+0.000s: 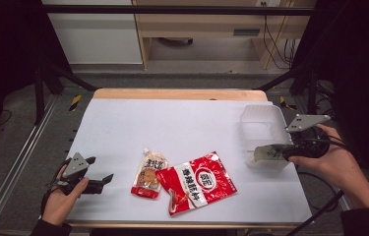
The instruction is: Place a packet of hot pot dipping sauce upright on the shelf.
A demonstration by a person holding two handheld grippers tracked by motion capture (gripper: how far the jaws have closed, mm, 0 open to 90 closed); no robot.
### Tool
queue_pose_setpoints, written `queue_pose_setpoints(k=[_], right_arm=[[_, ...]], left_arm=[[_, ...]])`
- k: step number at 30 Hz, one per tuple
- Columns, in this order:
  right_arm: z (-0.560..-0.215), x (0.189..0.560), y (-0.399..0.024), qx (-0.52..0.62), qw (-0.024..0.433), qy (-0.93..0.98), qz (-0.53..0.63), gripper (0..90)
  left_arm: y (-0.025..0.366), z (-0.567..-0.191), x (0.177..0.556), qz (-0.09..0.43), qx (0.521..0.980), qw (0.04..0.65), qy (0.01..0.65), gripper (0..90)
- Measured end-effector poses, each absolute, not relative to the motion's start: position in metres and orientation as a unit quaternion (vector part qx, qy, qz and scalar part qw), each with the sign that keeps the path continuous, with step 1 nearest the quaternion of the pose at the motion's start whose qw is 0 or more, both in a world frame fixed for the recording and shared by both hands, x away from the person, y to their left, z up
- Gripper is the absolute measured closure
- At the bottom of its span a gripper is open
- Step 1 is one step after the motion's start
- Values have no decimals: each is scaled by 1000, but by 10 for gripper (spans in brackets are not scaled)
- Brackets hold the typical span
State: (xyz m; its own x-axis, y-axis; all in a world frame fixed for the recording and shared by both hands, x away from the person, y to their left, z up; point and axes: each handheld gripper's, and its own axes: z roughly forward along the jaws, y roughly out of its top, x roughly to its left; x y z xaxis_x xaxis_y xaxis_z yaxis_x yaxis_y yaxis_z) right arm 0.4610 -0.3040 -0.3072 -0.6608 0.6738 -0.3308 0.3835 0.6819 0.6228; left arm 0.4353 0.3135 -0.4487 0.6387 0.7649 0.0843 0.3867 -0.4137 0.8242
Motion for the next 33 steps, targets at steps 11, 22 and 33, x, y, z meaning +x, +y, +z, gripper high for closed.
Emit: queue_pose_setpoints(k=[11, 22, 33], right_arm=[[-296, 441, -234, 262, 303, 859, 318, 180], [-322, 443, -159, 256, 268, 864, 339, 152], [-349, 456, -112, 267, 245, 862, 354, 153]], left_arm=[[313, -449, 435, 232, 810, 406, 354, 84], [311, -450, 436, 232, 812, 404, 352, 84], [311, -449, 436, 235, 813, 402, 350, 84]])
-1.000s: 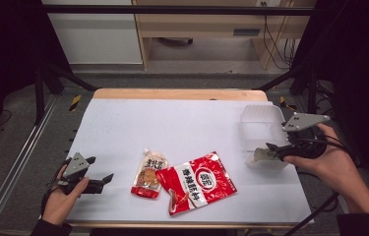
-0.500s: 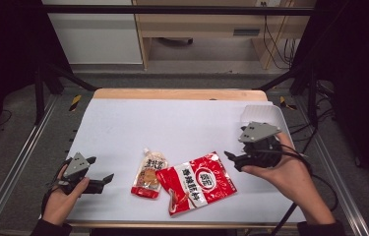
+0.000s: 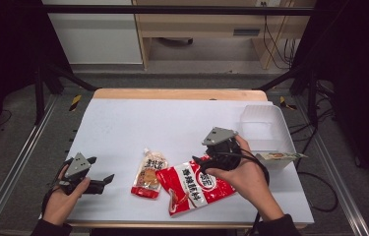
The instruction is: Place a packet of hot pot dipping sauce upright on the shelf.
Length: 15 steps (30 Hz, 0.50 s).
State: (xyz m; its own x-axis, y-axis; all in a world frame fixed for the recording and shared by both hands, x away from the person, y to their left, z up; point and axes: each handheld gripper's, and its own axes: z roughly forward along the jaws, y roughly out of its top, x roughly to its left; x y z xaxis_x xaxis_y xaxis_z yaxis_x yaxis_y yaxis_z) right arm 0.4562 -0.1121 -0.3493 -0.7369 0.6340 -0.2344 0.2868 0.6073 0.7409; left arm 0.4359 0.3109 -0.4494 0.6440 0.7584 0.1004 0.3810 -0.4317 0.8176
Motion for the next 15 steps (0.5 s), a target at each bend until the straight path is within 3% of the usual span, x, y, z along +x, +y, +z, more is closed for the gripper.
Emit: queue_pose_setpoints(k=[7, 15], right_arm=[[-367, 466, -84, 270, 220, 865, 362, 109], [-378, 473, -64, 270, 220, 862, 368, 129]], left_arm=[[311, -449, 436, 235, 813, 401, 350, 83], [310, -450, 436, 237, 815, 397, 350, 83]])
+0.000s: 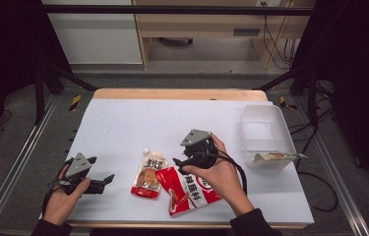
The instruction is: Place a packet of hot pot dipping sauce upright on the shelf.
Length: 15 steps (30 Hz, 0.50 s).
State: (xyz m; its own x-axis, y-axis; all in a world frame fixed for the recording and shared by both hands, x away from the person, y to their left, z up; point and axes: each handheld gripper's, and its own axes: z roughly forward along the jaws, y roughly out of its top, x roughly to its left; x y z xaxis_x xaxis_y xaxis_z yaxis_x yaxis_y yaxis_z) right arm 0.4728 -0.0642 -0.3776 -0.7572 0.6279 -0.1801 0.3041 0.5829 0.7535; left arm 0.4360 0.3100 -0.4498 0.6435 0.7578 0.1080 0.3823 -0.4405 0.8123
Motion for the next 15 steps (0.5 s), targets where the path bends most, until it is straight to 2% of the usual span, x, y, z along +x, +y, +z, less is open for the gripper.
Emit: queue_pose_setpoints(k=[15], right_arm=[[-389, 477, -37, 271, 217, 863, 366, 236]], left_arm=[[313, -449, 436, 239, 812, 399, 352, 83]])
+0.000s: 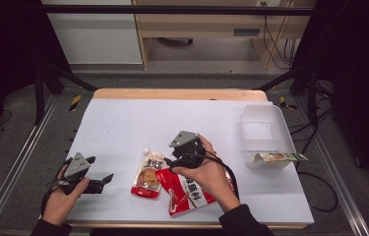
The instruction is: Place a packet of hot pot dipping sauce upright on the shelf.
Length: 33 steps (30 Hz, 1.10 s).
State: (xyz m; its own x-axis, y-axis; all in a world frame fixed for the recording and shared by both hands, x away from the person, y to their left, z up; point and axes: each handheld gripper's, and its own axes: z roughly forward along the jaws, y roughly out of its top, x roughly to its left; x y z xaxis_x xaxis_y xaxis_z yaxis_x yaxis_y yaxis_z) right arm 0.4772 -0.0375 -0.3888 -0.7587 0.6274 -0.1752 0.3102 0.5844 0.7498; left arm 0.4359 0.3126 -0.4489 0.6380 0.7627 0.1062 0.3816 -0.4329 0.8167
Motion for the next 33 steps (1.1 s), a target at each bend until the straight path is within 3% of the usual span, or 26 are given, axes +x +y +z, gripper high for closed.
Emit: queue_pose_setpoints(k=[3, 17, 33], right_arm=[[-392, 480, -32, 281, 211, 864, 360, 304], [-415, 492, -10, 300, 185, 869, 346, 453], [-443, 509, 4, 316, 154, 876, 330, 540]], left_arm=[[313, -448, 436, 240, 812, 398, 352, 83], [313, -448, 435, 241, 811, 400, 352, 83], [311, -449, 436, 237, 813, 402, 348, 84]])
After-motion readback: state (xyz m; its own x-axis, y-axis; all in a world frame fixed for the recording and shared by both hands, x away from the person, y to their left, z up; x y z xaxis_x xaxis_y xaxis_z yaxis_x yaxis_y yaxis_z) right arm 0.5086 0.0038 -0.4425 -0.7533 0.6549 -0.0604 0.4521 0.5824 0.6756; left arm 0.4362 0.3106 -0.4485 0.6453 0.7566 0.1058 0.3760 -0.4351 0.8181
